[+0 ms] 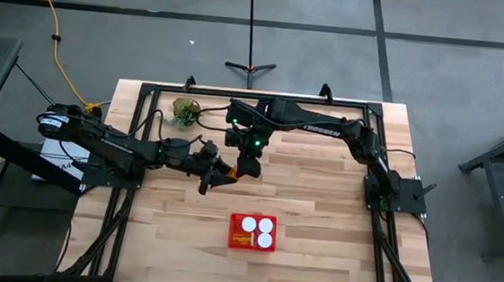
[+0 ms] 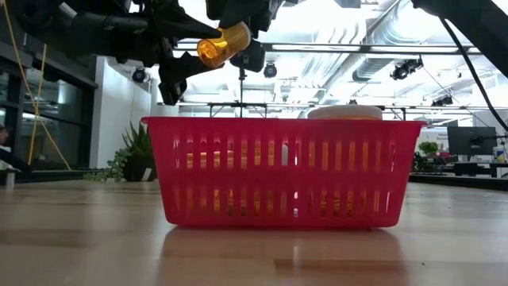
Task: Pick and place pill bottles into a basket
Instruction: Put the orange pill bottle into the red bin
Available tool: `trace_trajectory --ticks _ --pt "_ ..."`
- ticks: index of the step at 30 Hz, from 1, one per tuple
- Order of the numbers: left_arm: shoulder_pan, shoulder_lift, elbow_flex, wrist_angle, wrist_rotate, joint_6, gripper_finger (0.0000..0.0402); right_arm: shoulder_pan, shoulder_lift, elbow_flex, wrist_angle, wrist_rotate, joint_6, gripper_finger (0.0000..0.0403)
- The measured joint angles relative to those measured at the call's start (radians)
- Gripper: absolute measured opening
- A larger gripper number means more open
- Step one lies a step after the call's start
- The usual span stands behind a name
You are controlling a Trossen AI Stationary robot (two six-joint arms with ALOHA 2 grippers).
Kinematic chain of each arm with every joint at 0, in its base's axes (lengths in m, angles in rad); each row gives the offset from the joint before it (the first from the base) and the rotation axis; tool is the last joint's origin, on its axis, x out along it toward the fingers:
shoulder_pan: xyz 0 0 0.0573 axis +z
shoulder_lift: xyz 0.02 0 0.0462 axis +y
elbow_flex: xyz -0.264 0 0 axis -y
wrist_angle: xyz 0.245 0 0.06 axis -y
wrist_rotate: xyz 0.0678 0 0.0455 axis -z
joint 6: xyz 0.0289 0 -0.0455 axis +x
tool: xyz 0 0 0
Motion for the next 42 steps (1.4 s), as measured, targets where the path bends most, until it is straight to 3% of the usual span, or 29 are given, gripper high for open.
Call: trace_trajectory --ticks 7,17,28,42 --pt "0.0 0.0 0.0 0.008 0.0 0.0 0.0218 0.0 0.0 0.0 -0.001 0.001 -0.011 0.0186" --pt "0.0 -0.013 -0.002 0.067 0.01 -0.022 0.0271 0.0 -0.001 0.001 -0.003 -0.007 -0.039 0.0189" --pt "-0.001 -0.133 -0.003 -0.03 -0.04 -0.001 0.0313 -0.002 -0.003 0.004 0.011 -0.004 -0.048 0.0187" --pt "0.0 -0.163 -0.003 -0.044 0.017 -0.039 0.031 0.0 -0.003 0.003 0.011 -0.011 -0.056 0.0186"
